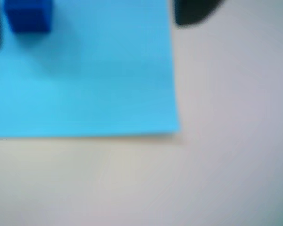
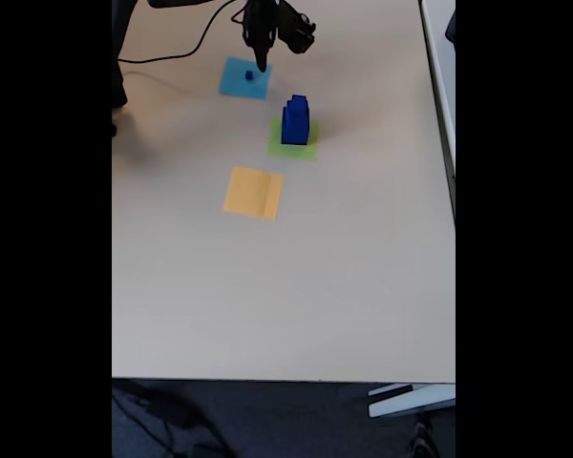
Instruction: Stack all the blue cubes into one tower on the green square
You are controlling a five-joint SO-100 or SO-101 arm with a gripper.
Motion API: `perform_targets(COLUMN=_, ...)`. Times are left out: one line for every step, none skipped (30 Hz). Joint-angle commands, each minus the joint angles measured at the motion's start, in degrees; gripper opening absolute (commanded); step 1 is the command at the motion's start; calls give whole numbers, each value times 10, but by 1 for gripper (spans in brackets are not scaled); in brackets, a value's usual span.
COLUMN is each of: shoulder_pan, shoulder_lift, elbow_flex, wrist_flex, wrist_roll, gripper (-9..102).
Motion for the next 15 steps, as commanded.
perform_targets(shoulder_pan=7, shoulder_lift=69, elbow_flex=33, wrist_flex=-33, wrist_roll=-1, gripper=19)
perform_targets(shoulder_pan=6, shoulder_lift=76, elbow_flex=47, wrist_flex=-44, wrist_roll=0, gripper=18)
perform_targets(shoulder_pan=6, shoulder_lift=80, elbow_flex=59, wrist_flex=-54, wrist_roll=1, gripper=18)
perform_targets(shoulder_pan=6, shoulder_lift=81, elbow_flex=63, wrist_flex=-56, wrist_roll=3, gripper=18)
perform_targets(shoulder_pan=5, shoulder_lift=83, elbow_flex=67, wrist_flex=-59, wrist_roll=4, gripper=18)
perform_targets(shoulder_pan=4, shoulder_lift=85, elbow_flex=74, wrist_flex=-65, wrist_roll=4, gripper=18)
perform_targets(shoulder_pan=4, shoulder_lift=88, elbow_flex=81, wrist_flex=-71, wrist_roll=5, gripper=18)
perform_targets(shoulder_pan=4, shoulder_lift=91, elbow_flex=89, wrist_flex=-77, wrist_roll=6, gripper=18)
perform_targets(shoulder_pan=4, shoulder_lift=96, elbow_flex=97, wrist_flex=-85, wrist_roll=7, gripper=17)
perform_targets(shoulder_pan=4, shoulder_lift=99, elbow_flex=105, wrist_flex=-91, wrist_roll=9, gripper=16)
perform_targets(shoulder_pan=4, shoulder_lift=103, elbow_flex=113, wrist_flex=-98, wrist_roll=10, gripper=16)
perform_targets(shoulder_pan=4, shoulder_lift=106, elbow_flex=121, wrist_flex=-103, wrist_roll=10, gripper=16)
perform_targets(shoulder_pan=3, shoulder_lift=110, elbow_flex=129, wrist_flex=-107, wrist_roll=11, gripper=16)
perform_targets(shoulder_pan=3, shoulder_lift=113, elbow_flex=137, wrist_flex=-112, wrist_roll=13, gripper=16)
perform_targets(shoulder_pan=2, shoulder_lift=117, elbow_flex=144, wrist_flex=-116, wrist_roll=14, gripper=16)
